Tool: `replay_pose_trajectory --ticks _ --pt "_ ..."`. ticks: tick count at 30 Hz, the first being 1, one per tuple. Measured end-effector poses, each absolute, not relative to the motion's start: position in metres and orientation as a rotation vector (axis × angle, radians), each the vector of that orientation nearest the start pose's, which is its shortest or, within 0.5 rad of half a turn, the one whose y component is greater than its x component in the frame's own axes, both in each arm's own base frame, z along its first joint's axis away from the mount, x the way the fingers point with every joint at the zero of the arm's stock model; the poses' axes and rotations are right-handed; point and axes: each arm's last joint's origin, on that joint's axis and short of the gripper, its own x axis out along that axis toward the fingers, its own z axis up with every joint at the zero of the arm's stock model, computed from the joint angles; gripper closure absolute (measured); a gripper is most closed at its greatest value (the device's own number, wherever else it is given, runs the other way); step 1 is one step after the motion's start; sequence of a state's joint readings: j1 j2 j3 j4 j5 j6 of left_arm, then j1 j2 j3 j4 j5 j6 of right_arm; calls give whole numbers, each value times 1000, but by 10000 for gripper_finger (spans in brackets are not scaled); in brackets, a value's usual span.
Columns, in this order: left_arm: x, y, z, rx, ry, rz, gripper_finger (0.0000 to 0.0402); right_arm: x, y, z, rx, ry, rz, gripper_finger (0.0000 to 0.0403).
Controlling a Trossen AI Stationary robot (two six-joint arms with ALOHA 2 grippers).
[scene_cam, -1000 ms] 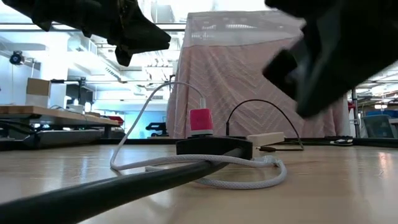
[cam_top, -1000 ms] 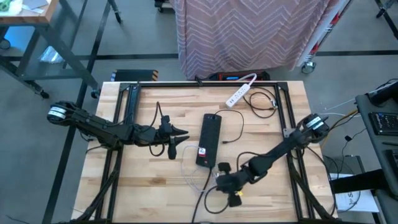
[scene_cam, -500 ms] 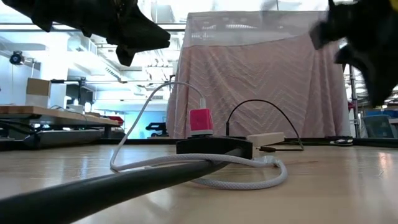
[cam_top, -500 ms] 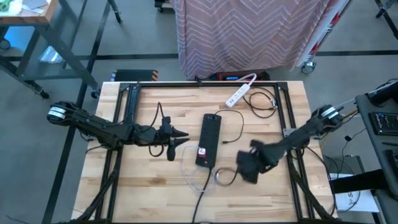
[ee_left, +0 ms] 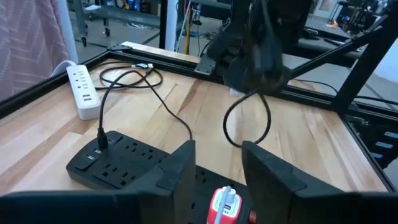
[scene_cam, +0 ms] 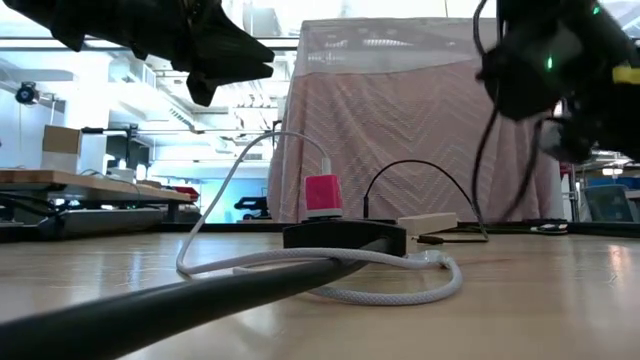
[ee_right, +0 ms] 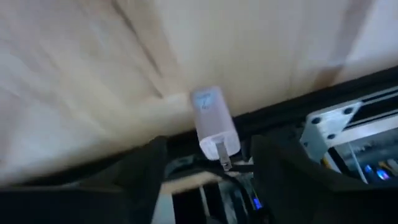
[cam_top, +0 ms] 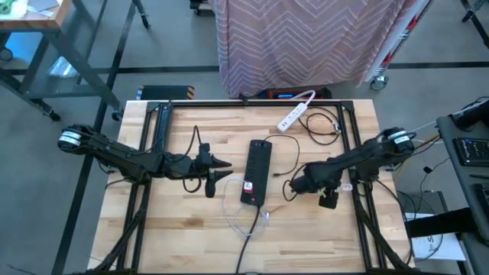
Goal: Insert USB
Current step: Insert the pink charger adapter into the white outlet extension
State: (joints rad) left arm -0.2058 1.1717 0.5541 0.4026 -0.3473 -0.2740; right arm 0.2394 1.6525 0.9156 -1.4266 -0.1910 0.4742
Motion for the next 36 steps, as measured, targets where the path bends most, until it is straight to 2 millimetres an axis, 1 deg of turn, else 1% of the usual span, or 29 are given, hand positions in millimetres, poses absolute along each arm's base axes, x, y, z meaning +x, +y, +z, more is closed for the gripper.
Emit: replay_pose_trajectory --ticks 3,6,8,11,16,21,25,31,36 --pt "242 -40 234 -211 186 168 278 203 54 153 167 2251 -226 120" --pt "242 -40 234 -211 186 168 276 202 53 140 130 2320 -215 97" --pt "242 -40 234 -211 186 168 275 201 52 134 115 2354 -207 91" --pt "242 -40 234 -211 186 168 278 199 52 128 94 2389 -185 91" --pt "242 -40 234 -211 186 168 286 191 50 120 81 2410 -172 102" --pt "241 -40 234 -211 186 168 293 186 49 105 108 2343 -157 119" --pt "241 -40 234 -211 185 168 297 182 48 100 125 2332 -165 137" --pt "241 -40 234 -211 186 168 300 172 47 96 143 2368 -161 172" --pt "241 -40 234 -211 186 168 293 167 46 93 130 2385 -147 214"
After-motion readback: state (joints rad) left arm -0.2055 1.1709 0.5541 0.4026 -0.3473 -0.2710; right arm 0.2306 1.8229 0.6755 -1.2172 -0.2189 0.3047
